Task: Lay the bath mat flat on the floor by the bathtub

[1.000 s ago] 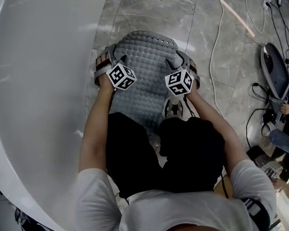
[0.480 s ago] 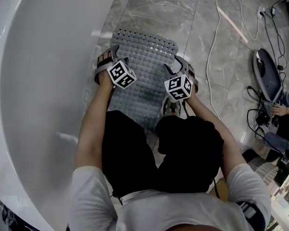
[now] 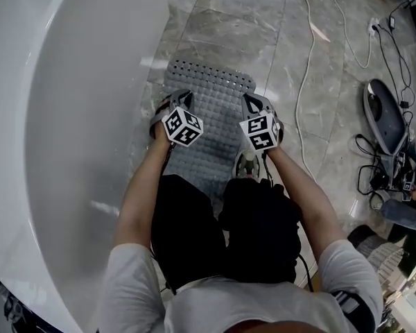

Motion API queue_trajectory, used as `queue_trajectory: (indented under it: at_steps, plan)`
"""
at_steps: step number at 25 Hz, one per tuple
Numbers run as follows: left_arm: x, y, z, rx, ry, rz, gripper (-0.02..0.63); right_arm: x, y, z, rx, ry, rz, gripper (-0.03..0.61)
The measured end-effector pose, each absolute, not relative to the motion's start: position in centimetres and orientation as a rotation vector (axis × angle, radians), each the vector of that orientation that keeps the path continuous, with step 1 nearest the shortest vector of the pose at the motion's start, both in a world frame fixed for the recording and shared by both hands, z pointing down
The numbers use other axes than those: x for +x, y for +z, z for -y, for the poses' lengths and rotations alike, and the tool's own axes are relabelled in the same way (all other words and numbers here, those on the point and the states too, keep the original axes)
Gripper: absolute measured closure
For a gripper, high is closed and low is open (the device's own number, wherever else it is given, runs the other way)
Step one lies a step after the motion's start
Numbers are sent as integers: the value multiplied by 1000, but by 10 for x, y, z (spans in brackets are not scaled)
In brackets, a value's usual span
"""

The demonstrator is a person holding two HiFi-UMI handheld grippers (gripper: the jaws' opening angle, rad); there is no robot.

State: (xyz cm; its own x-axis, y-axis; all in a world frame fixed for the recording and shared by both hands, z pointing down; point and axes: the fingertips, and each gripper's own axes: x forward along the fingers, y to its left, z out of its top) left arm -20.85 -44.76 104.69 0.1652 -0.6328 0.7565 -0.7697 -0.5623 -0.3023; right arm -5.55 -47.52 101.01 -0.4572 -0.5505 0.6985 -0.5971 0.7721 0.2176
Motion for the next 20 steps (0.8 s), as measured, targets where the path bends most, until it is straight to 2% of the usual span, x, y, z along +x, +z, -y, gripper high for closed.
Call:
queue_trajectory:
  at_steps: [2, 5, 11, 17, 20]
  plan:
    - [-213, 1038, 448, 2240, 1268, 1413, 601, -60, 1014, 471, 807, 150, 2156, 572]
    - [-212, 1018, 449, 2169, 1126, 1411, 601, -65, 995, 470, 750, 189, 2151, 572]
    - [-184, 930, 446, 2105, 975, 1417, 603, -62, 905, 464, 645, 159, 2129, 572]
    - [-195, 849, 429, 2001, 1029, 1381, 602, -86, 805, 448, 596, 189, 2127, 572]
    - [-204, 785, 428, 1922, 910, 1450, 602, -82, 753, 449, 626, 234, 2112, 572]
